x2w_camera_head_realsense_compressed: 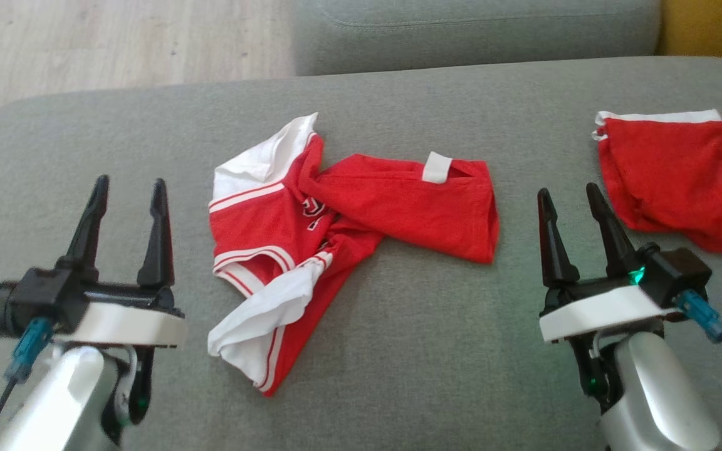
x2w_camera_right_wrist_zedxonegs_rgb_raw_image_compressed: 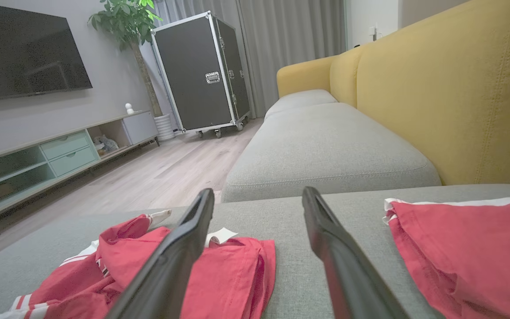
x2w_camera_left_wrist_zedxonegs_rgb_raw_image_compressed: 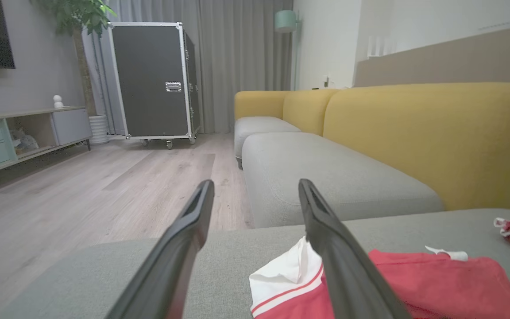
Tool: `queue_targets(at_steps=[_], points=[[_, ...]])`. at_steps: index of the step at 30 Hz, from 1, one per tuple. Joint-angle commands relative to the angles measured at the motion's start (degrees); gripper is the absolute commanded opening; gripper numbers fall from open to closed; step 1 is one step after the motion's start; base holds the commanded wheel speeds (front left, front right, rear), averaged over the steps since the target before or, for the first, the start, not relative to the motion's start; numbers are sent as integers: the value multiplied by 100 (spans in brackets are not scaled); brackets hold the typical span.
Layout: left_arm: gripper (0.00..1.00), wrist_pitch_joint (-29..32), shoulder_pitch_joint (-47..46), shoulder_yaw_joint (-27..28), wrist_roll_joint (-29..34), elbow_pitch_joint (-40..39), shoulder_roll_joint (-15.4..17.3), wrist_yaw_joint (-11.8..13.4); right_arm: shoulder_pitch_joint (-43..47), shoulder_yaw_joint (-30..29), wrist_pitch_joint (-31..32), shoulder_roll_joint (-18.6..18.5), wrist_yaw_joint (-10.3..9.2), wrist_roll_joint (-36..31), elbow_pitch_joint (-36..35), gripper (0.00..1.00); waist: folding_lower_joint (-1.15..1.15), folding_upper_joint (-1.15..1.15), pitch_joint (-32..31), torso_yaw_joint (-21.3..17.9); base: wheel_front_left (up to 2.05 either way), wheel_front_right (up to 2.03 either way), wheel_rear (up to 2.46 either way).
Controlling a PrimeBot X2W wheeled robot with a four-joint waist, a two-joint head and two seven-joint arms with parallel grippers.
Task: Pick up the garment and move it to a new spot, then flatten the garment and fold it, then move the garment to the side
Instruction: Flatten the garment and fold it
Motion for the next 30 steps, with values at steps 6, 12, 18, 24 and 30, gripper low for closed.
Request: queue_targets(at_steps=[6, 12, 18, 24, 30], points=[[100, -74, 286, 843, 51, -466, -457, 12, -105, 86, -36, 11, -5, -254, -124, 100, 0, 0, 104, 266, 0, 0, 0], [100, -76, 493, 1067, 412, -397, -896, -341, -605, 84, 110, 11, -5, -366, 434, 100, 0, 0, 301, 539, 0, 0, 0], [100, -77, 425, 1112, 653, -127, -1203, -682, -1354, -59, 651, 11, -5, -75, 1757, 100, 0, 0, 459, 776, 0, 0, 0], [100, -77, 368, 1198, 843, 79, -1432, -924, -1861, -16, 788, 11, -5, 271, 2812, 100, 0, 0, 525, 909, 0, 0, 0], [100, -77, 389, 1397, 1016, 207, -1568, -1108, -2178, 487, 503, 11, -5, 765, 3360, 8, 0, 0, 538, 893, 0, 0, 0]])
